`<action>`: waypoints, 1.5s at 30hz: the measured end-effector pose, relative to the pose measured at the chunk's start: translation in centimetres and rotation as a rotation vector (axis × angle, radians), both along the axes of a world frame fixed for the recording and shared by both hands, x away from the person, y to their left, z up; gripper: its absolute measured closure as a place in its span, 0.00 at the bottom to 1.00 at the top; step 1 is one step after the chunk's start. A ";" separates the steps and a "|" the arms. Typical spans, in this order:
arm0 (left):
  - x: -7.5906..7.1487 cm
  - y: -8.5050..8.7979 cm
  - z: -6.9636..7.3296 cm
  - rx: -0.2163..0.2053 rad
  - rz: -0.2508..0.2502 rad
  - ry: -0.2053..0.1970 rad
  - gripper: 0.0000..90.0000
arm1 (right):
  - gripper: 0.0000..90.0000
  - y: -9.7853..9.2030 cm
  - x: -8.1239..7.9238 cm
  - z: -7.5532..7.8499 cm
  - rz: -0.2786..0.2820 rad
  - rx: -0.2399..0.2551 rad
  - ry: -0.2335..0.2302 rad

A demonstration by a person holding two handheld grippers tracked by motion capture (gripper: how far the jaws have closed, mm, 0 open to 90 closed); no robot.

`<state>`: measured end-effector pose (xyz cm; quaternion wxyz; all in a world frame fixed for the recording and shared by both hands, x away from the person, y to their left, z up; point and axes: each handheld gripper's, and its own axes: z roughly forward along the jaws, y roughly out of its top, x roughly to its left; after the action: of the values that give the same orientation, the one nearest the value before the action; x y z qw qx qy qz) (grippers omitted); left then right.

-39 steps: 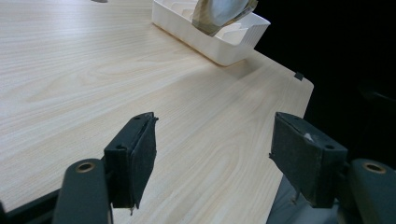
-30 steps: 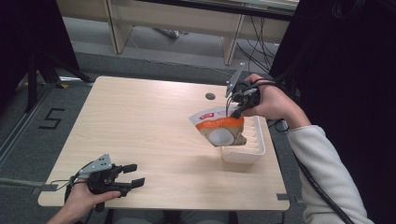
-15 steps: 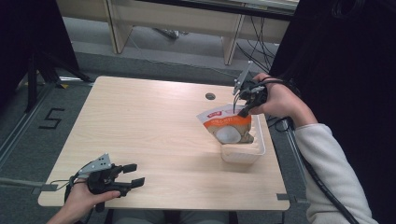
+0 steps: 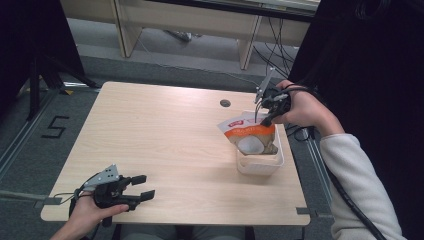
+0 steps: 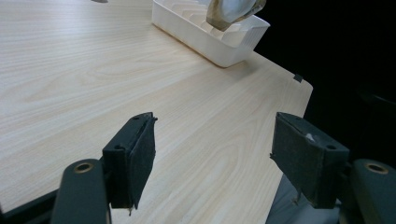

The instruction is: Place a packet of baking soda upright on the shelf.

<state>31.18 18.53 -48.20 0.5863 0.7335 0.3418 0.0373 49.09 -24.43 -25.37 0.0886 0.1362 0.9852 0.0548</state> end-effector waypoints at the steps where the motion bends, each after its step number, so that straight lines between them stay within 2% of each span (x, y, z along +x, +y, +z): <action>1: 0.0 0.0 0.0 0.000 0.001 0.000 0.33 | 1.00 -0.1 0.0 0.0 -0.003 -0.004 -0.002; 8: 0.0 0.0 0.0 0.009 -0.013 -0.004 0.33 | 1.00 -0.1 0.1 -0.3 0.008 -0.003 0.011; 10: 0.0 0.0 -0.1 -0.004 -0.009 0.001 0.33 | 1.00 -0.2 0.2 -0.4 0.011 -0.010 0.011; 11: 0.0 0.0 0.0 0.005 -0.004 0.000 0.33 | 1.00 -0.2 0.2 -0.4 0.011 -0.010 0.011; 18: 0.0 0.0 -0.1 -0.002 -0.008 0.003 0.33 | 1.00 -0.3 0.3 -0.5 0.006 -0.016 0.013; 22: 0.0 0.0 0.0 0.005 -0.003 0.003 0.33 | 1.00 -0.3 0.3 -0.8 -0.003 -0.034 0.014; 23: 0.0 0.0 -0.1 -0.002 -0.009 0.005 0.33 | 1.00 -0.4 0.4 -0.9 0.013 -0.036 0.013; 26: 0.0 0.0 -0.1 0.000 -0.010 0.005 0.33 | 1.00 -0.5 0.4 -0.9 0.001 -0.040 0.015; 28: 0.0 0.0 -0.1 -0.001 -0.010 0.006 0.33 | 1.00 -0.8 0.7 -1.0 0.018 -0.045 0.014; 29: 0.0 0.0 -0.1 0.000 -0.010 0.006 0.33 | 1.00 -0.8 0.5 -0.9 -0.011 -0.048 0.019; 35: 0.0 0.0 -0.1 0.000 -0.010 0.006 0.33 | 1.00 -1.3 0.6 -0.7 0.001 -0.053 0.016; 36: 0.0 0.0 -0.1 0.000 -0.010 0.006 0.33 | 1.00 -1.3 0.4 -0.6 -0.020 -0.052 0.019; 43: 0.0 0.0 -0.1 0.000 -0.010 0.006 0.33 | 1.00 -1.6 0.4 -0.6 -0.019 -0.062 0.018; 45: 0.0 0.0 -0.1 -0.001 -0.010 0.007 0.33 | 1.00 -1.6 0.6 -0.7 0.011 -0.071 0.015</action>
<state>31.22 18.53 -48.31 0.5855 0.7352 0.3401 0.0315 49.68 -26.05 -26.07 0.0856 0.1277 0.9879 0.0191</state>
